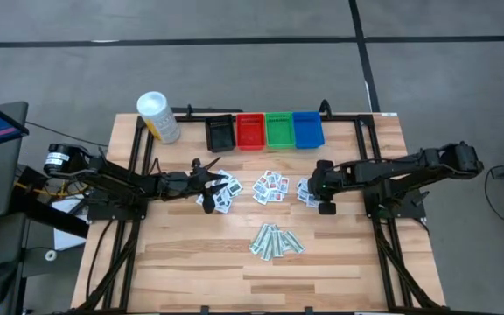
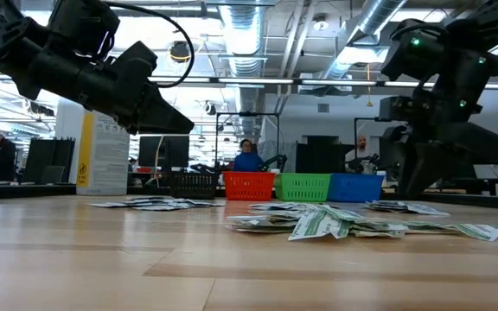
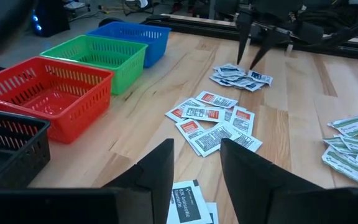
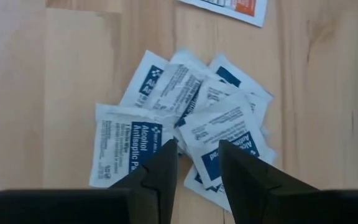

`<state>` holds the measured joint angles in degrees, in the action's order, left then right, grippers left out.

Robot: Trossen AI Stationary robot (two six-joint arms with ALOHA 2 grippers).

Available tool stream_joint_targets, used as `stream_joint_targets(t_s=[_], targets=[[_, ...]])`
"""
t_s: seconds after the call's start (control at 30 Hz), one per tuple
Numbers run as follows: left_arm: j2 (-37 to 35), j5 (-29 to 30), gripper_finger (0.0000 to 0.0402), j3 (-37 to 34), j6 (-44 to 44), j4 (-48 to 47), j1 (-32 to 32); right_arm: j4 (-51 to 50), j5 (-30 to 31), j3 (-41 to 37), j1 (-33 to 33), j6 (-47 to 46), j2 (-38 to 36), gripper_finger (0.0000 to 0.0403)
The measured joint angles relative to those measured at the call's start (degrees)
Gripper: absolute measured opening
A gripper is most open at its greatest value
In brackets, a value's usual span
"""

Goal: Pick & Place First Aid Supplies
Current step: Put the blue alcohol pad into the blue bin

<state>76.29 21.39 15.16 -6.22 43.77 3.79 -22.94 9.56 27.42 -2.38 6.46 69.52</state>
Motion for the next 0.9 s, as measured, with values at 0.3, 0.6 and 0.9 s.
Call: stream_joint_targets(t_s=[0.3,0.6,0.9], targets=[[0.0,0.0,0.0133,0.0,0.0,0.0,0.0,0.2,-0.1,0.0,-0.1,0.7,1.5,0.0111],[0.0,0.0,0.0133,0.0,0.0,0.0,0.0,1.4,-0.5,0.0,-0.1,1.6,4.8,0.0111],[0.0,0.0,0.0132,0.0,0.0,0.0,0.0,2.1,-0.5,0.0,-0.1,1.6,4.8,0.0102]])
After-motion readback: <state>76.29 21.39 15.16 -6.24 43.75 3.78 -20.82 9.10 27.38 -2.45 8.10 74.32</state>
